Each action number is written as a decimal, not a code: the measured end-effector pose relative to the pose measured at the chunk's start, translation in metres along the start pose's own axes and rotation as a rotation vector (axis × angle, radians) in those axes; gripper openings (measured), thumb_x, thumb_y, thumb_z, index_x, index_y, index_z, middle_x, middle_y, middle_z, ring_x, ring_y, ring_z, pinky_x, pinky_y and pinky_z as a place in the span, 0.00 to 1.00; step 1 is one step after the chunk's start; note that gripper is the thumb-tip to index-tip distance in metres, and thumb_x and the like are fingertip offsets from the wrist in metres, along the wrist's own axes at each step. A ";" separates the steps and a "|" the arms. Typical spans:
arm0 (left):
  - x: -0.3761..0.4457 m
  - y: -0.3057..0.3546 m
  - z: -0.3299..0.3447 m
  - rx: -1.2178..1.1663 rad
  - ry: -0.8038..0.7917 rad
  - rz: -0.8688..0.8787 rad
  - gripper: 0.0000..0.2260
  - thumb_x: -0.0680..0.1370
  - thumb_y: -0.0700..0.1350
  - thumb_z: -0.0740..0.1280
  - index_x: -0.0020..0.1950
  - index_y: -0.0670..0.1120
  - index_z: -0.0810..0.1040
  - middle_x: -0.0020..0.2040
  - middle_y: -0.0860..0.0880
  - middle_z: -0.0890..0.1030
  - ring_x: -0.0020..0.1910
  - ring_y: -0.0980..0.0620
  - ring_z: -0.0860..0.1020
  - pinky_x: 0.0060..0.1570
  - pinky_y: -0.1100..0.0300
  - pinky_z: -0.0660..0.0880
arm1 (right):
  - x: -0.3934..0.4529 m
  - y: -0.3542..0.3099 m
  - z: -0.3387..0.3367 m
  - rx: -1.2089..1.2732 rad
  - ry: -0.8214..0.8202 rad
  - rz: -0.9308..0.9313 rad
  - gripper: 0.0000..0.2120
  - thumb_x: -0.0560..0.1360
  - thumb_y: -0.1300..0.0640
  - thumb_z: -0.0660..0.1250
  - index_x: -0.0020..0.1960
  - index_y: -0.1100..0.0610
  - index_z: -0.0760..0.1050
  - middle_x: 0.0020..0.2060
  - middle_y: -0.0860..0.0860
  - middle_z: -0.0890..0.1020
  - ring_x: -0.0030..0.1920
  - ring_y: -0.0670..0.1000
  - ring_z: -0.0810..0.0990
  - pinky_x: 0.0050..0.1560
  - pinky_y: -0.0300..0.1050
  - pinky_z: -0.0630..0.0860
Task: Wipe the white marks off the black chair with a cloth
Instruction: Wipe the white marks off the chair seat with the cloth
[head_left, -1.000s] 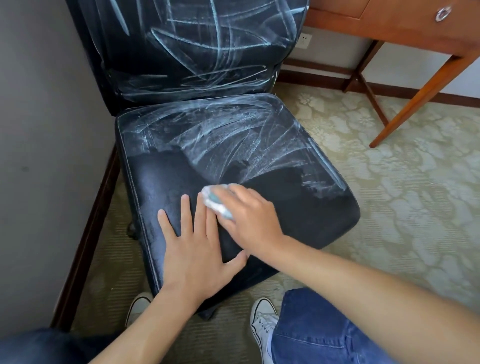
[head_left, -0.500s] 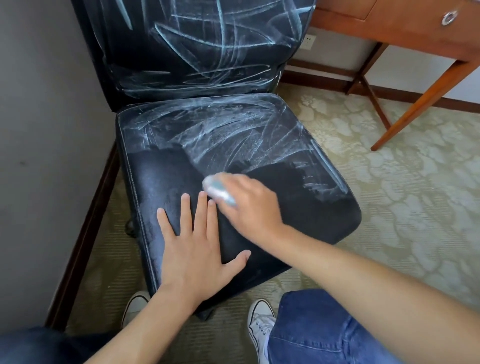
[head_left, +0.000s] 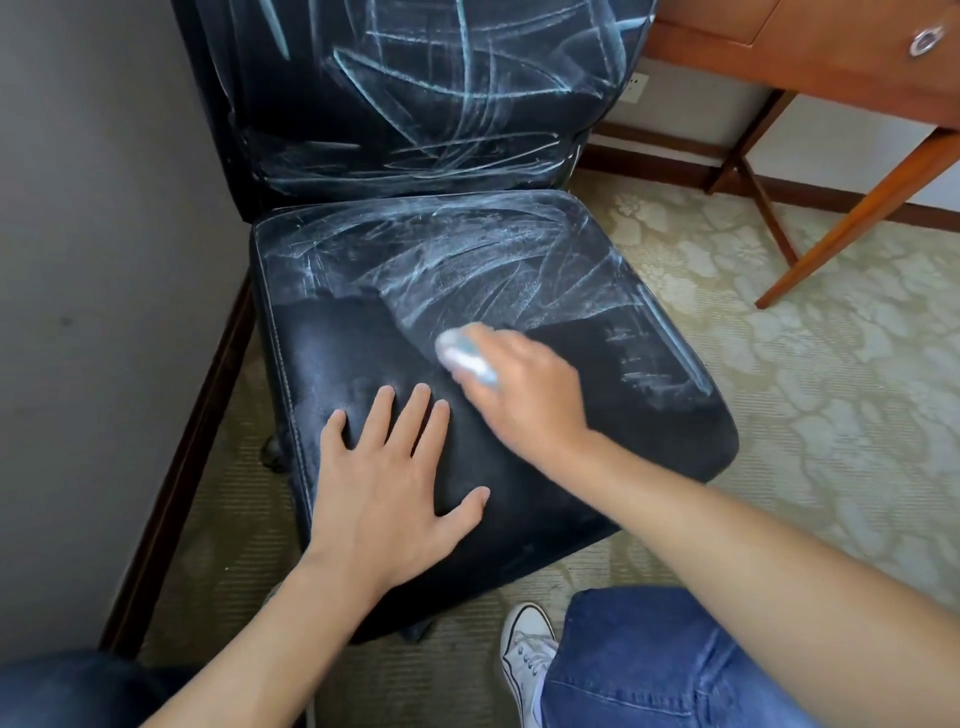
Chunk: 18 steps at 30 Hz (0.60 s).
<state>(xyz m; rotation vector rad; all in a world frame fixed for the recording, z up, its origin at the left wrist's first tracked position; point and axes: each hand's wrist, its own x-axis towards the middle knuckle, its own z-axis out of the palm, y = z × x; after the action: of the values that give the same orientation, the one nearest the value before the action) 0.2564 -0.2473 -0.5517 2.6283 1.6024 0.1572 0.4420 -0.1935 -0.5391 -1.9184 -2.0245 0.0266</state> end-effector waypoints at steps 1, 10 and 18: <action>0.001 -0.003 0.000 -0.006 0.019 0.010 0.39 0.77 0.72 0.57 0.77 0.46 0.73 0.79 0.47 0.70 0.77 0.40 0.68 0.67 0.33 0.66 | -0.008 -0.013 0.002 0.008 -0.019 -0.095 0.15 0.80 0.41 0.63 0.66 0.39 0.73 0.56 0.44 0.81 0.50 0.54 0.81 0.42 0.52 0.80; 0.001 -0.002 0.008 0.010 0.012 -0.015 0.40 0.77 0.72 0.57 0.80 0.45 0.69 0.82 0.40 0.65 0.82 0.35 0.58 0.76 0.26 0.51 | 0.033 0.090 -0.013 -0.243 0.134 0.415 0.16 0.82 0.45 0.62 0.68 0.48 0.69 0.55 0.54 0.81 0.51 0.64 0.81 0.41 0.51 0.70; 0.001 -0.001 0.012 -0.051 0.026 -0.090 0.45 0.76 0.71 0.58 0.77 0.35 0.67 0.82 0.35 0.60 0.83 0.36 0.54 0.78 0.30 0.51 | 0.002 -0.032 0.012 0.026 0.005 -0.213 0.15 0.80 0.40 0.63 0.66 0.40 0.75 0.55 0.43 0.82 0.50 0.52 0.81 0.40 0.52 0.80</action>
<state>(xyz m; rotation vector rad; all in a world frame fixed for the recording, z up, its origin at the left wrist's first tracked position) 0.2578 -0.2458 -0.5636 2.5210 1.6977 0.2257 0.4078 -0.1921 -0.5415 -1.6758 -2.2027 -0.0050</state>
